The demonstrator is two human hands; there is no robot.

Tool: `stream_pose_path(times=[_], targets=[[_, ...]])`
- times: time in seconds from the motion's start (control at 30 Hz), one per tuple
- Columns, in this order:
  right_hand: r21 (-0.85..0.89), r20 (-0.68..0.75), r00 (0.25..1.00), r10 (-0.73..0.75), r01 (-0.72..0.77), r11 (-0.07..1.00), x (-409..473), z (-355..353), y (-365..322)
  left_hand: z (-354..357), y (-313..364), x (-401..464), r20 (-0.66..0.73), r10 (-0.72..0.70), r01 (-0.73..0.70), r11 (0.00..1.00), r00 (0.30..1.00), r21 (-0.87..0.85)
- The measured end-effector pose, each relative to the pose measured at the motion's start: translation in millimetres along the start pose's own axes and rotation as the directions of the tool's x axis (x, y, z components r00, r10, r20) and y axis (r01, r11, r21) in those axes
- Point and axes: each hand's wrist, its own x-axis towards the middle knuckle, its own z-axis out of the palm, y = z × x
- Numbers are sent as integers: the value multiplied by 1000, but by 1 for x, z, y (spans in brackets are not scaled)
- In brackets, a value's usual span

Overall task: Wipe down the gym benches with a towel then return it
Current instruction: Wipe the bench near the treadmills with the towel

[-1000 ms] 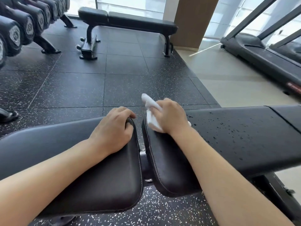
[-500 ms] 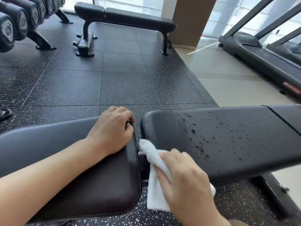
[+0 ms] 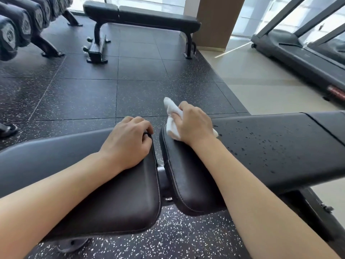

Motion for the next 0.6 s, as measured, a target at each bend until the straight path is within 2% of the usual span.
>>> stream_pose_path(times=[0.17, 0.3, 0.37, 0.5, 0.6], targets=[[34, -109, 985, -134, 138, 990, -112, -25, -4, 1, -1, 1, 3, 6, -6, 1000, 1000, 20], [62, -112, 963, -245, 253, 966, -196, -42, 2, 1, -1, 2, 1, 11, -11, 1000, 1000, 19], [49, -106, 957, -270, 276, 960, -200, -44, 6, 1, -1, 2, 5, 12, -12, 1000, 1000, 25], [47, -114, 981, -158, 164, 985, -157, -42, -11, 3, -2, 4, 5, 1, -1, 1000, 1000, 1], [12, -86, 987, -132, 133, 991, -128, -28, -32, -3, -8, 10, 12, -96, 97, 984, 995, -153]])
